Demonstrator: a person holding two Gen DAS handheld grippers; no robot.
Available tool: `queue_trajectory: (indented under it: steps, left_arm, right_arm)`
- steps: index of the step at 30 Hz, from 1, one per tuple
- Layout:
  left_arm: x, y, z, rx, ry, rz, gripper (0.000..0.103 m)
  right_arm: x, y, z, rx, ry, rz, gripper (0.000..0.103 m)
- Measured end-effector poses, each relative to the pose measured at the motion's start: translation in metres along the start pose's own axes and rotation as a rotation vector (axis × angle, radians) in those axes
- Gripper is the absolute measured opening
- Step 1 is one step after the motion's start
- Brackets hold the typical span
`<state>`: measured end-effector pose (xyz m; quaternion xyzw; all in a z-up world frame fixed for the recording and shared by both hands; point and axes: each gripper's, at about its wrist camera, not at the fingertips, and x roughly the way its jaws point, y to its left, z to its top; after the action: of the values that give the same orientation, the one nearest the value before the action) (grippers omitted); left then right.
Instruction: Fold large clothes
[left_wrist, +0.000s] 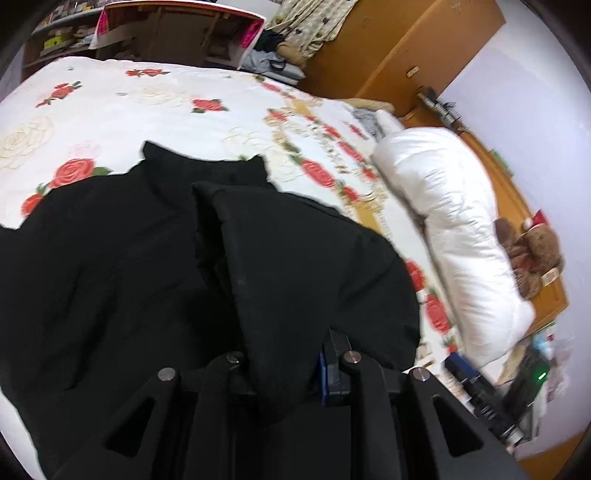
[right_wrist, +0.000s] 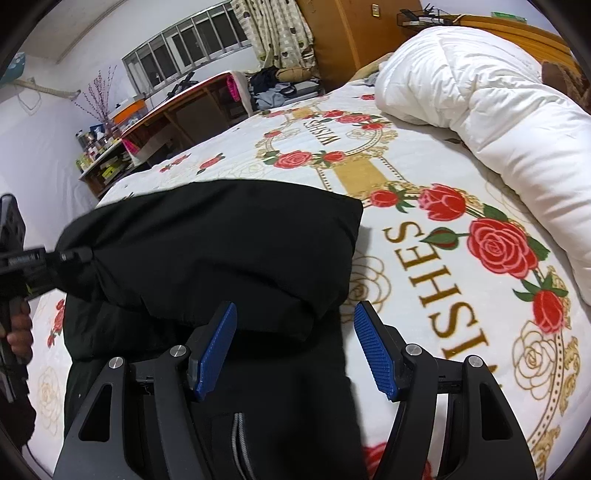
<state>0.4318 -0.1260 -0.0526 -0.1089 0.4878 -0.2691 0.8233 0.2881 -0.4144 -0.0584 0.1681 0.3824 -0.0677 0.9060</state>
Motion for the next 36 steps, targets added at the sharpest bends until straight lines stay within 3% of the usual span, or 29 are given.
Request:
queue_trajectory:
  steps: [6, 12, 15, 16, 19, 23, 27, 32, 36]
  left_arm:
    - [0.010, 0.032, -0.019, -0.038, 0.033, 0.045, 0.023]
    - [0.023, 0.047, -0.034, -0.048, 0.075, 0.080, 0.037]
    - [0.023, 0.056, -0.039, -0.069, 0.088, 0.062, 0.045]
    - [0.023, 0.058, -0.040, -0.073, 0.093, 0.070, 0.052]
    - [0.013, 0.068, -0.040, -0.073, 0.065, 0.133, 0.060]
    - [-0.009, 0.074, -0.038, 0.022, -0.015, 0.374, 0.061]
    - [-0.027, 0.071, -0.030, 0.030, -0.044, 0.301, 0.061]
    - [-0.017, 0.050, -0.019, 0.021, -0.048, 0.198, 0.062]
    - [0.022, 0.033, -0.022, 0.104, 0.044, 0.282, 0.062]
  right_arm:
    - [0.013, 0.009, 0.006, -0.029, 0.002, -0.023, 0.066]
    - [0.036, 0.020, 0.014, -0.080, 0.037, -0.057, 0.066]
    - [0.045, 0.026, 0.020, -0.103, 0.039, -0.071, 0.066]
    - [0.048, 0.027, 0.022, -0.109, 0.040, -0.072, 0.066]
    - [0.064, 0.027, 0.026, -0.120, 0.080, -0.082, 0.066]
    - [0.081, 0.017, 0.027, -0.077, 0.159, -0.083, 0.066]
    - [0.070, 0.026, 0.030, -0.126, 0.121, -0.106, 0.066]
    - [0.071, 0.059, 0.041, -0.199, 0.089, -0.017, 0.066]
    - [0.096, 0.074, 0.042, -0.260, 0.131, -0.021, 0.066]
